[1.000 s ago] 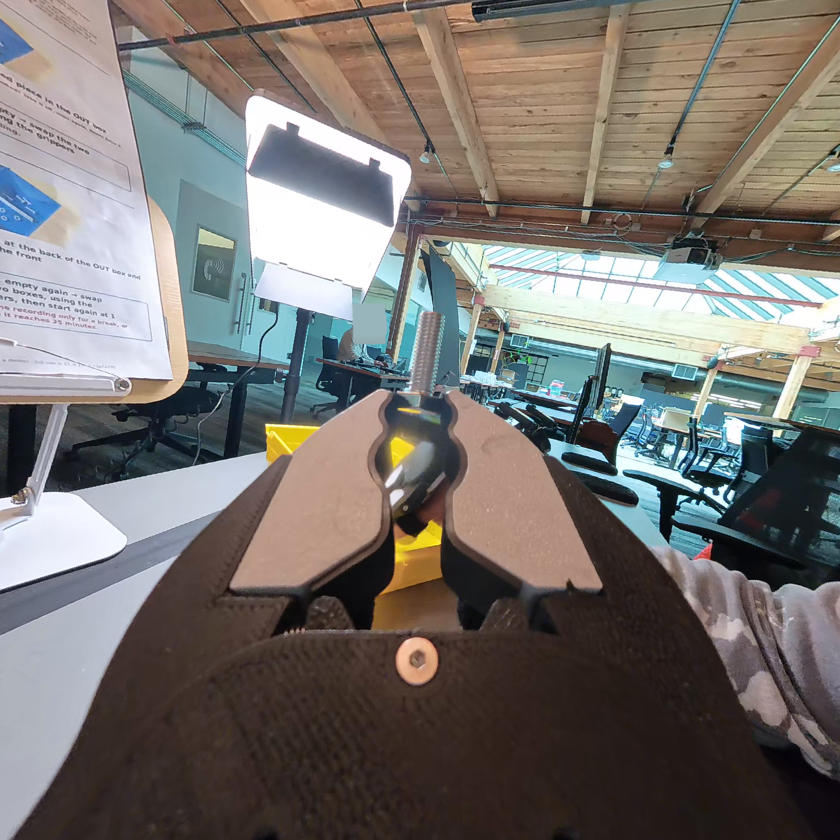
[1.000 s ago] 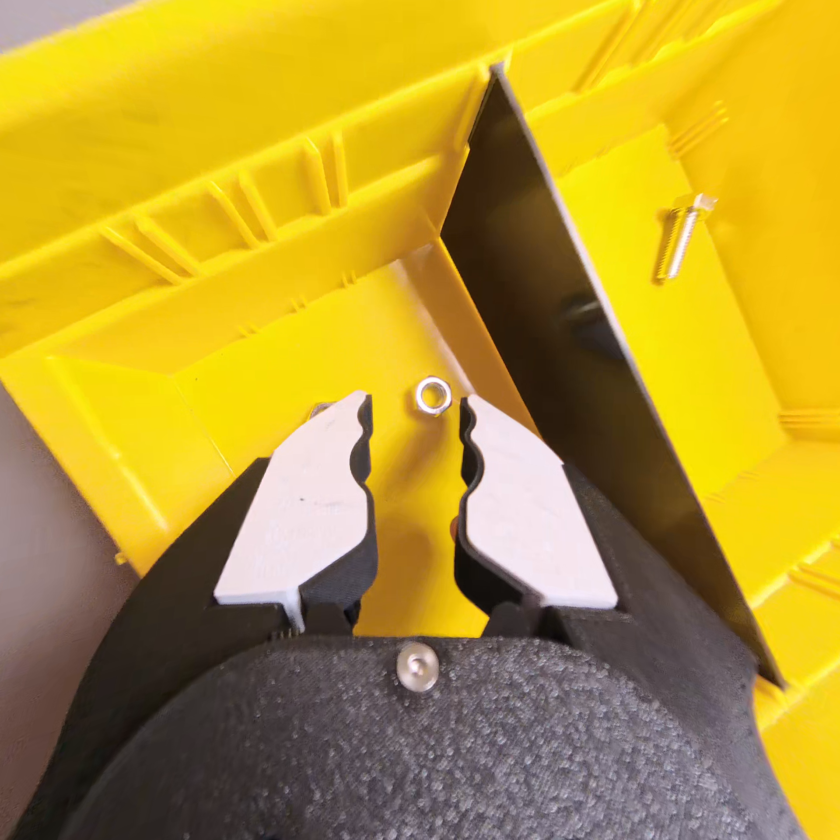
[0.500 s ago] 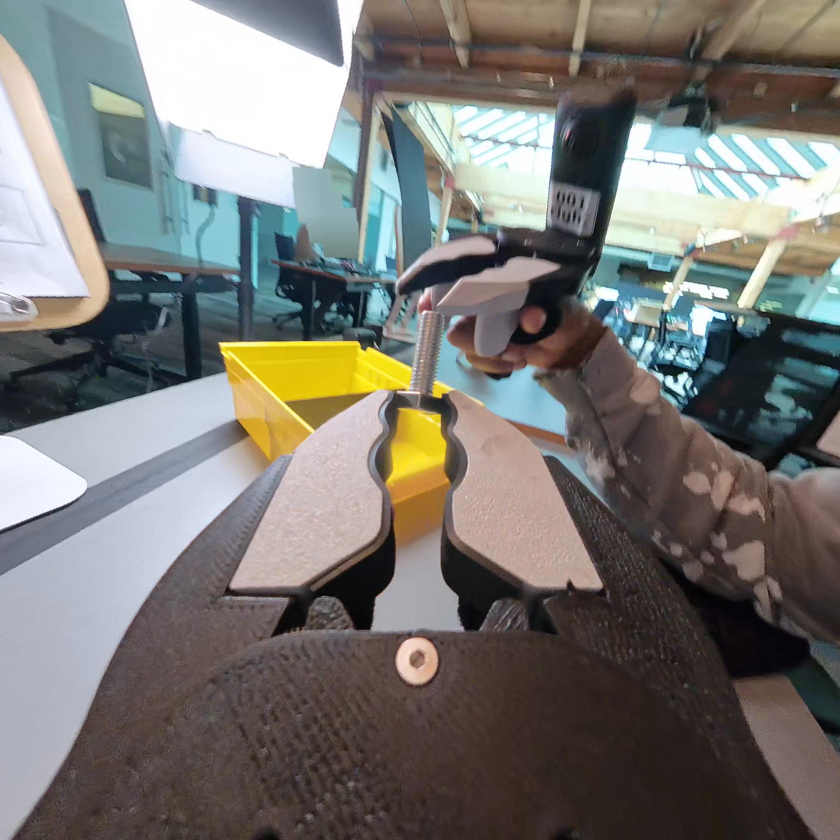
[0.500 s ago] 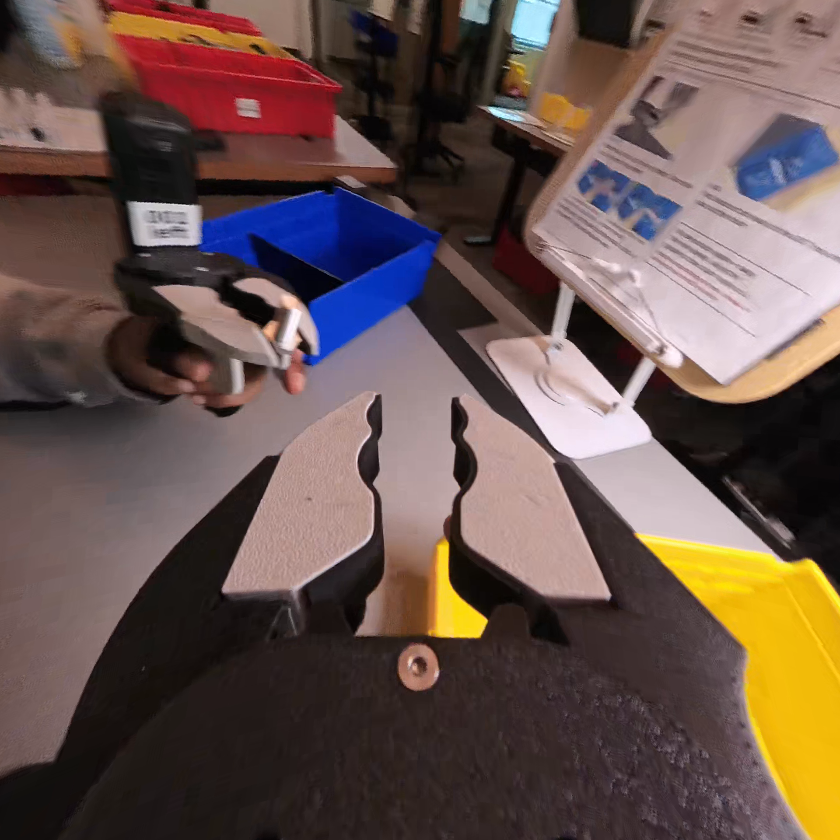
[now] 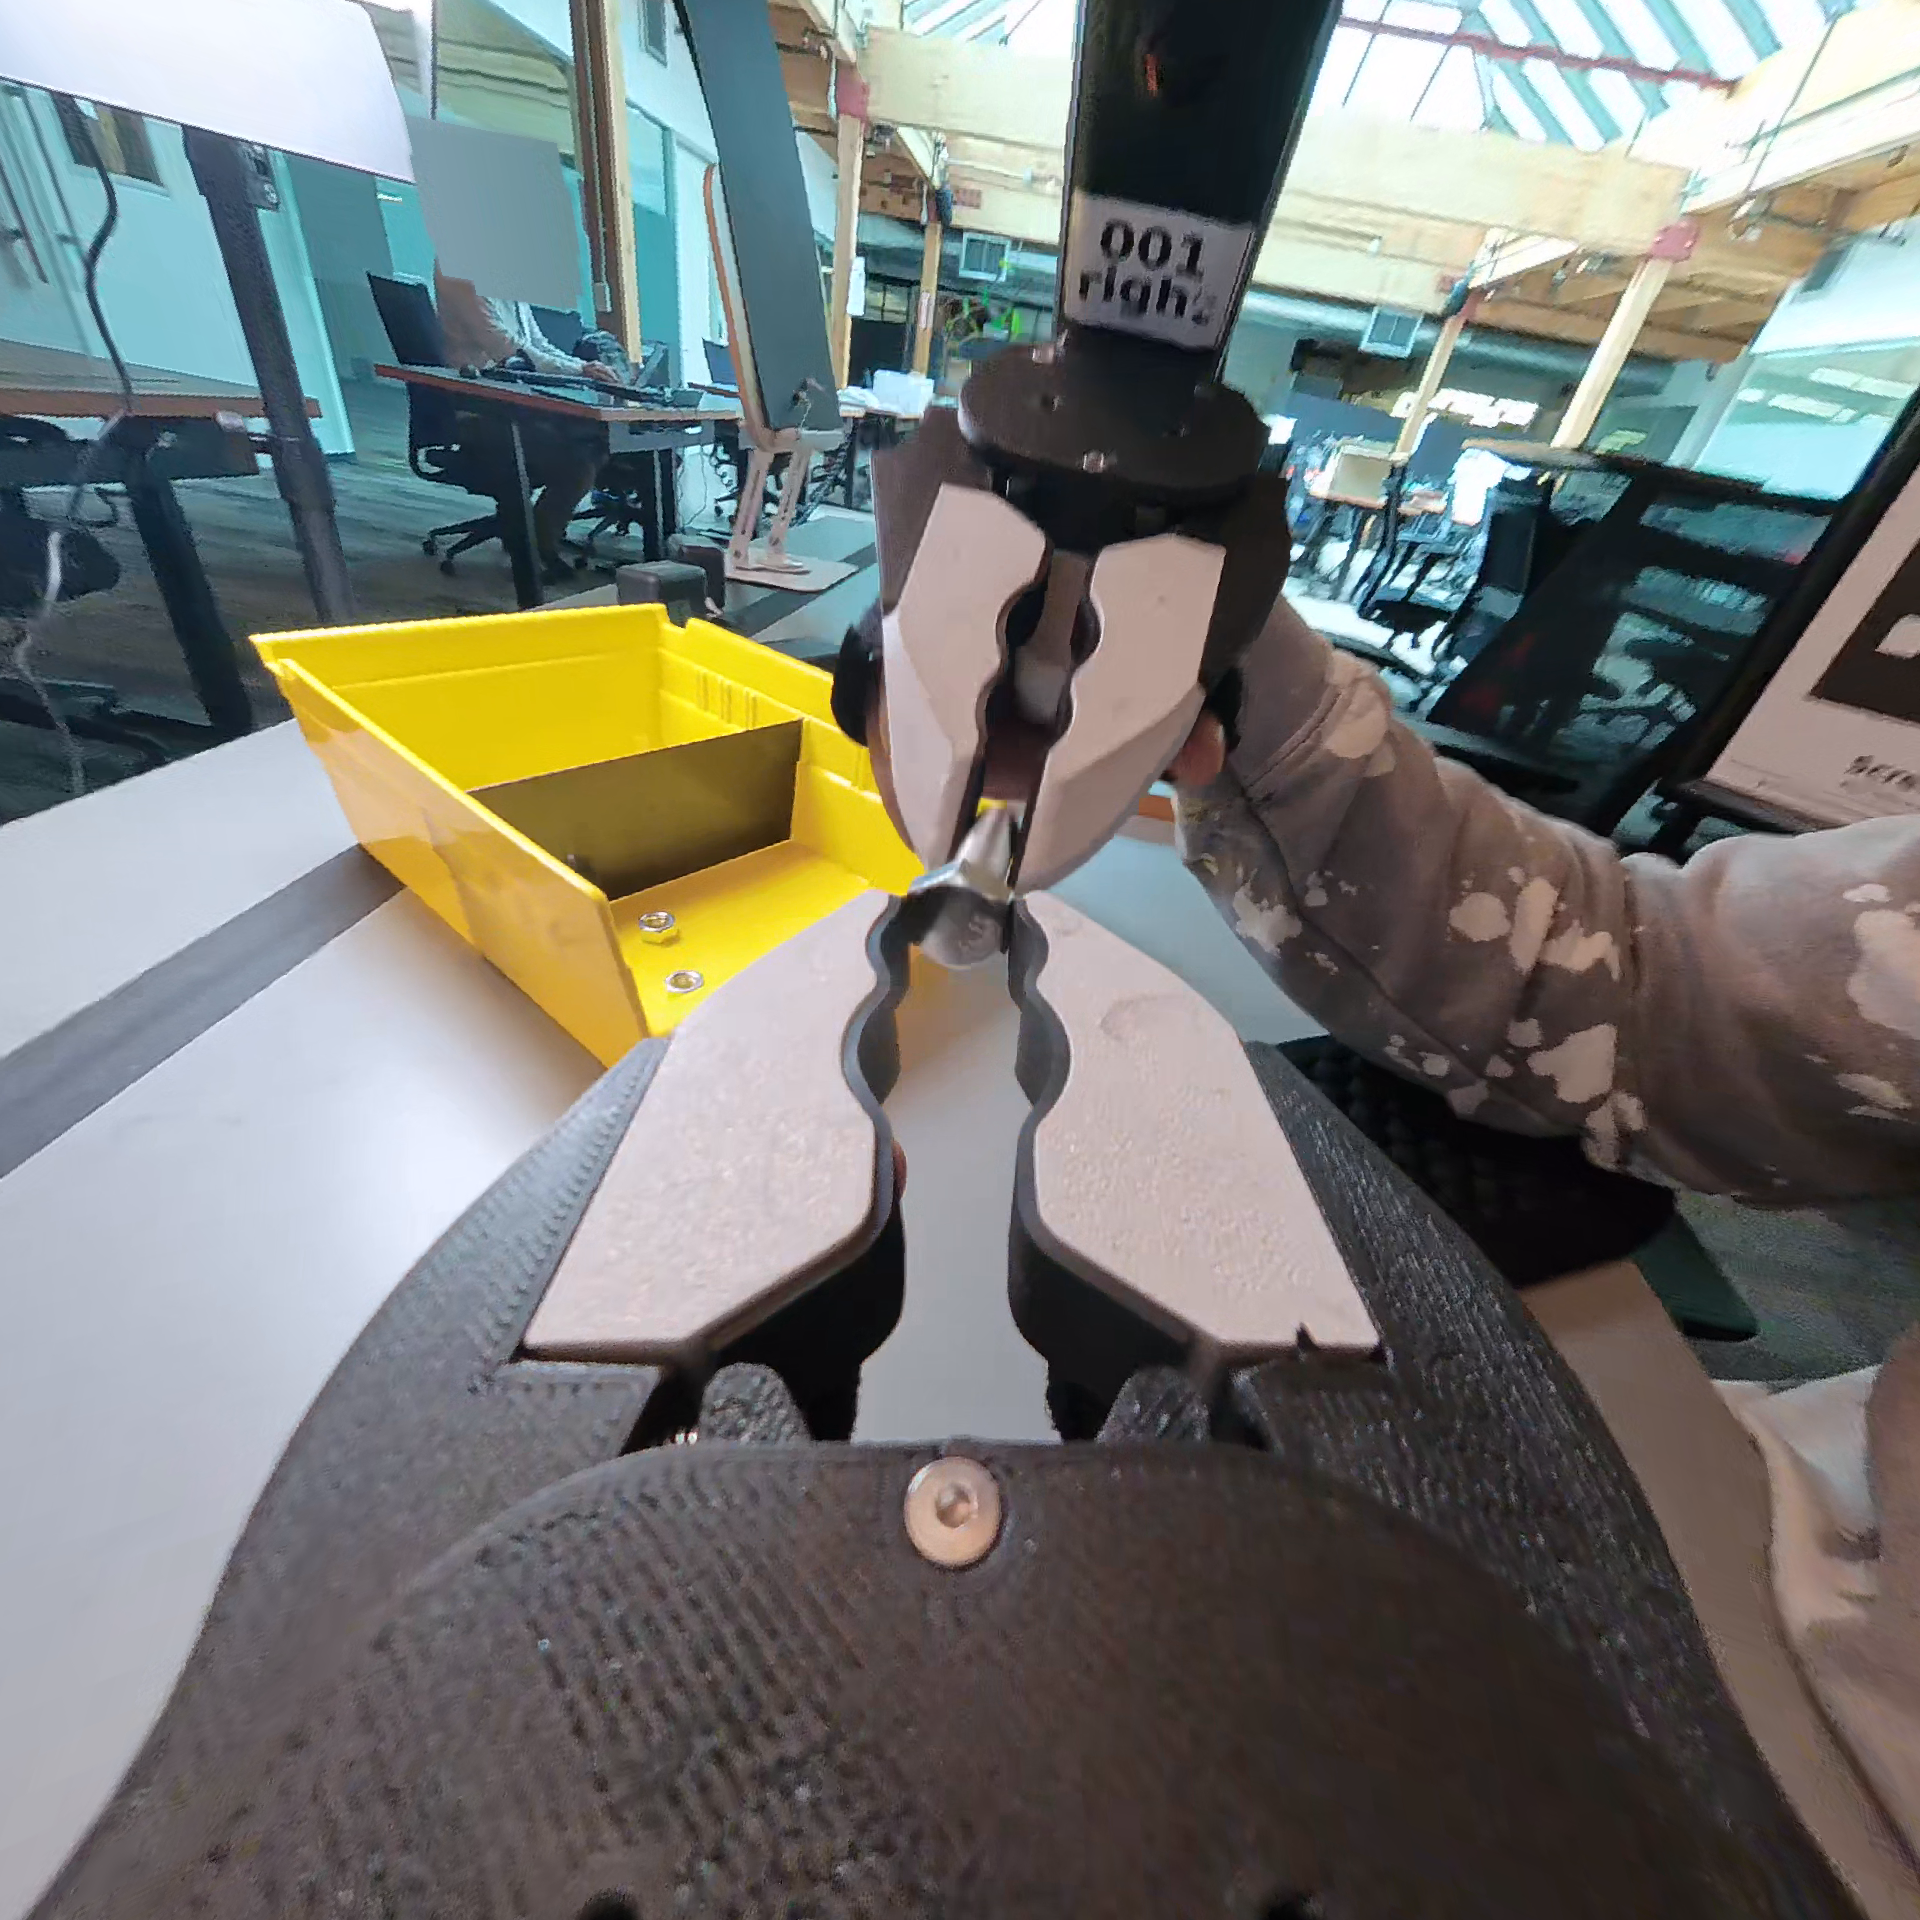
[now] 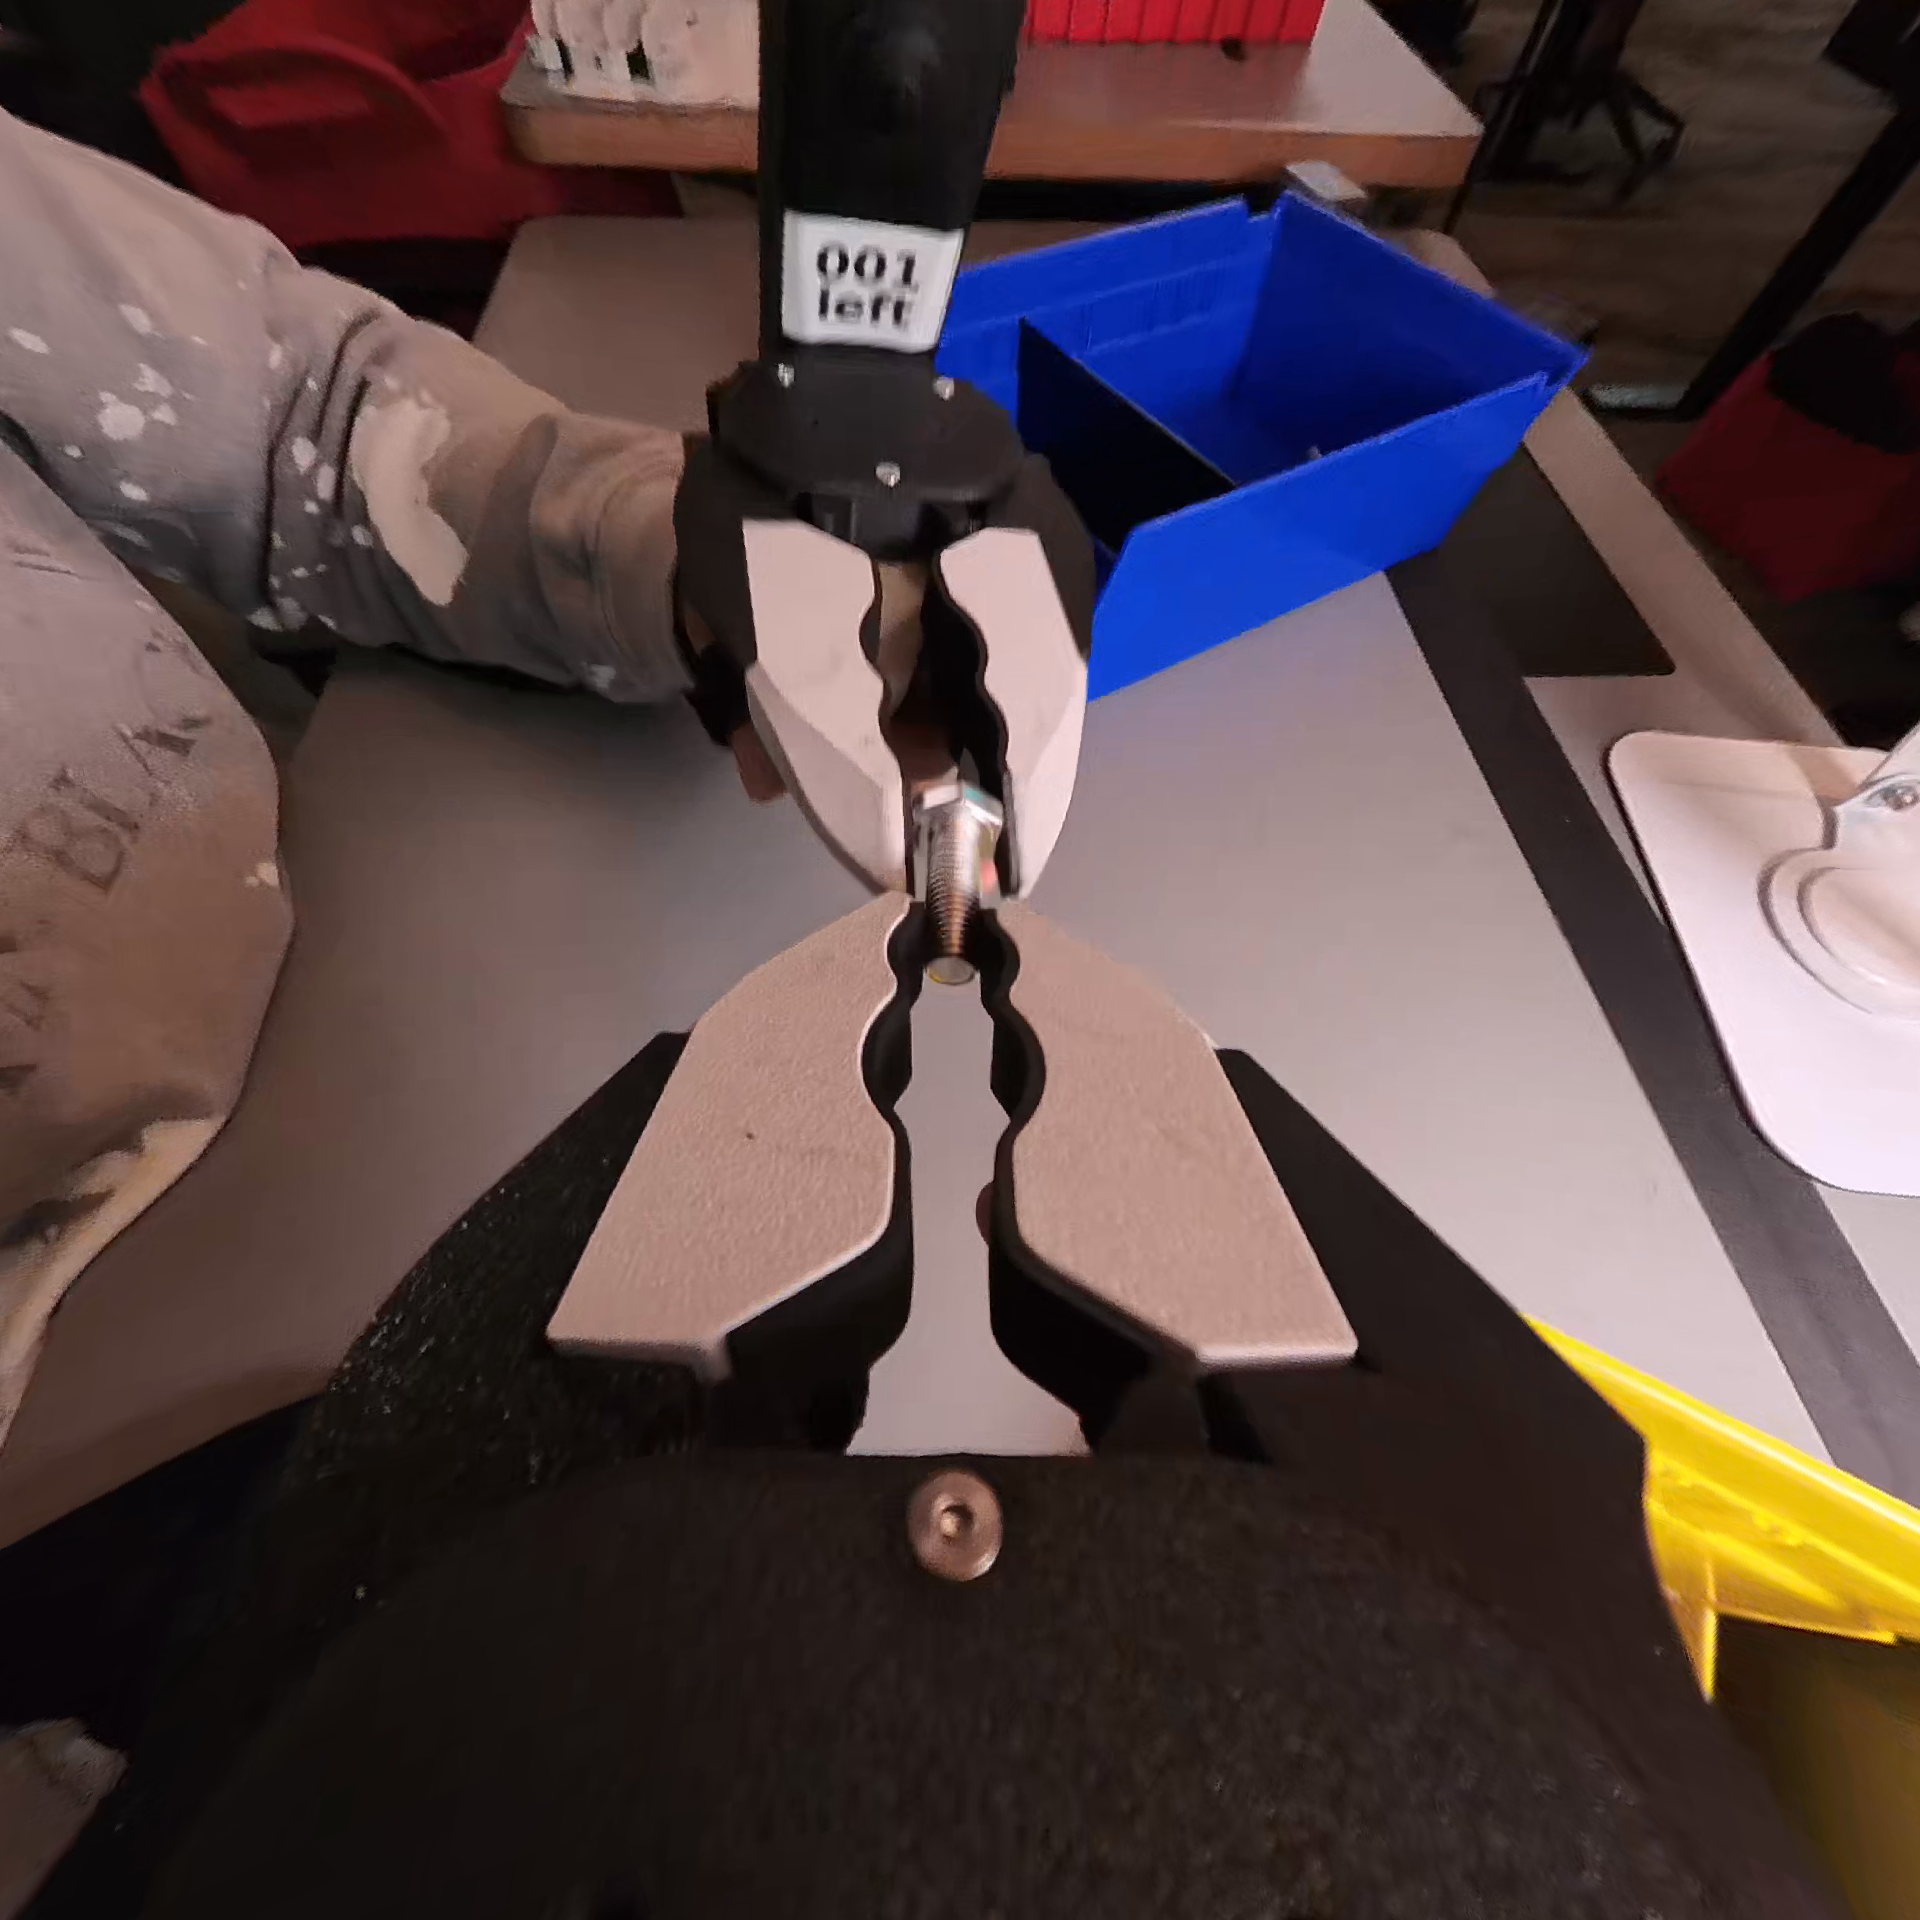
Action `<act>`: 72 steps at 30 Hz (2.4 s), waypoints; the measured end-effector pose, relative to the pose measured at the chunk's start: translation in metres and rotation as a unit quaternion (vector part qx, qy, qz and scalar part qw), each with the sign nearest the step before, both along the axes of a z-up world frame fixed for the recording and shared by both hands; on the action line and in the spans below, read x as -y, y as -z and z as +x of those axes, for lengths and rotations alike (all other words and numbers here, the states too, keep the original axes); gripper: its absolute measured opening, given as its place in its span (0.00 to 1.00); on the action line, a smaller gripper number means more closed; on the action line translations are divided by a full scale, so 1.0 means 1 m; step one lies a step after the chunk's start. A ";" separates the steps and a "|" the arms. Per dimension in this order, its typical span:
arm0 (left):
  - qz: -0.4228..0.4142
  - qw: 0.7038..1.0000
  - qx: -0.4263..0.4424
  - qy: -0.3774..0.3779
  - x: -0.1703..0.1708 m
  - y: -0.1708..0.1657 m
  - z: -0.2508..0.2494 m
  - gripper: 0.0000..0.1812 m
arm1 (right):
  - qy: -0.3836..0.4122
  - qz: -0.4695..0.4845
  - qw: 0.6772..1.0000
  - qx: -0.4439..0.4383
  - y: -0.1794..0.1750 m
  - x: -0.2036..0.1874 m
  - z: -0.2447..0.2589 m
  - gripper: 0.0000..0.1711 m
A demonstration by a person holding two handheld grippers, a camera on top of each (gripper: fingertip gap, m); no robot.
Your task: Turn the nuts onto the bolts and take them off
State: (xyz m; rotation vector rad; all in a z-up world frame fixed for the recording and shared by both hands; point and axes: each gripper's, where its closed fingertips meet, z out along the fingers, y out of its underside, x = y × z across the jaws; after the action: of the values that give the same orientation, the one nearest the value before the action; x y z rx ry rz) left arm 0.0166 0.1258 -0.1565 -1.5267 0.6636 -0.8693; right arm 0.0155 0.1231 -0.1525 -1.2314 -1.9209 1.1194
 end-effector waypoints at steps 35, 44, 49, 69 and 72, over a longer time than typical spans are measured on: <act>0.000 0.986 0.001 -0.165 -0.034 -0.009 -0.085 0.17 | 0.554 0.023 0.780 0.292 0.110 -0.351 0.117 0.06; -0.018 0.985 0.003 -0.173 -0.042 0.002 -0.095 0.17 | 0.556 -0.019 0.748 0.363 0.161 -0.364 0.128 0.06; -0.021 0.985 0.004 -0.174 -0.042 0.003 -0.096 0.16 | 0.548 -0.037 0.748 0.373 0.161 -0.357 0.127 0.08; 0.018 0.968 -0.016 -0.248 -0.035 -0.032 -0.149 0.14 | 0.452 -0.044 0.852 -0.261 -0.005 -0.101 0.023 0.15; 0.007 0.953 -0.046 -0.300 -0.032 -0.042 -0.197 0.14 | 0.436 -0.026 0.865 -0.248 0.020 -0.083 0.012 0.15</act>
State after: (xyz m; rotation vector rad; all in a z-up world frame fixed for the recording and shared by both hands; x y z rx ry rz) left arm -0.1801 0.1577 -0.1143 -1.6325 0.2373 -0.3313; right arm 0.0272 0.2066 -0.1727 -1.4303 -0.7820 0.8525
